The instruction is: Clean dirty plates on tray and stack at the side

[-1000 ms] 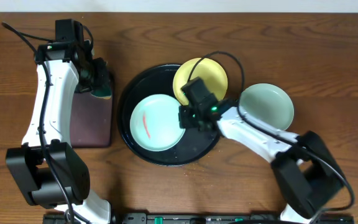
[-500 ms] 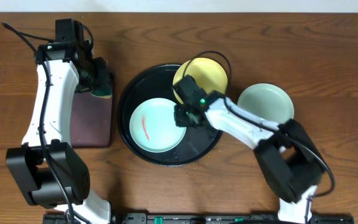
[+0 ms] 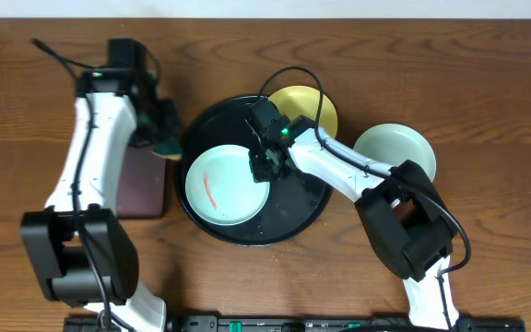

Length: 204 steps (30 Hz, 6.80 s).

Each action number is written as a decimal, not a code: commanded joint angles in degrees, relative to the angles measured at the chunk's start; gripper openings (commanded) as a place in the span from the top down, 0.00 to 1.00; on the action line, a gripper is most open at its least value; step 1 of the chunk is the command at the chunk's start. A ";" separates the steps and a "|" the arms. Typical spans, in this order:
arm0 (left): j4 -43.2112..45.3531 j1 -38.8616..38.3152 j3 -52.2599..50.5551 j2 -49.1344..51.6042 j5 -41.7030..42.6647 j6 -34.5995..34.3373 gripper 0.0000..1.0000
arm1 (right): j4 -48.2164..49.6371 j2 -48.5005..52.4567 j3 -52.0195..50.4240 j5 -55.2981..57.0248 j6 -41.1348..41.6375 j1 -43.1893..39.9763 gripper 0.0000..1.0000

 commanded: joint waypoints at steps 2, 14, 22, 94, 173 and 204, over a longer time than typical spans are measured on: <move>0.39 -5.66 -5.18 -0.22 -0.48 -5.11 0.93 | -0.11 0.85 0.96 -0.11 -0.22 -0.35 0.99; 16.11 -12.00 -23.85 -0.22 -5.07 -19.37 0.92 | -0.57 0.85 0.94 -1.09 -0.20 -1.09 0.99; 19.23 -14.62 -28.59 -0.22 2.32 -17.05 0.93 | -0.44 0.85 0.94 -1.09 -0.20 -1.09 0.99; 24.35 -12.28 -22.45 -1.57 -17.90 -13.55 0.93 | -0.48 0.85 0.94 -1.09 -0.20 -1.09 0.99; 28.11 -13.46 -24.74 -0.96 -5.18 2.80 0.92 | -0.31 0.85 0.94 -1.51 -0.46 -1.09 0.99; 25.86 -13.55 -23.91 0.13 -2.29 25.07 0.92 | -0.31 0.85 0.94 -1.51 -0.46 -1.09 0.99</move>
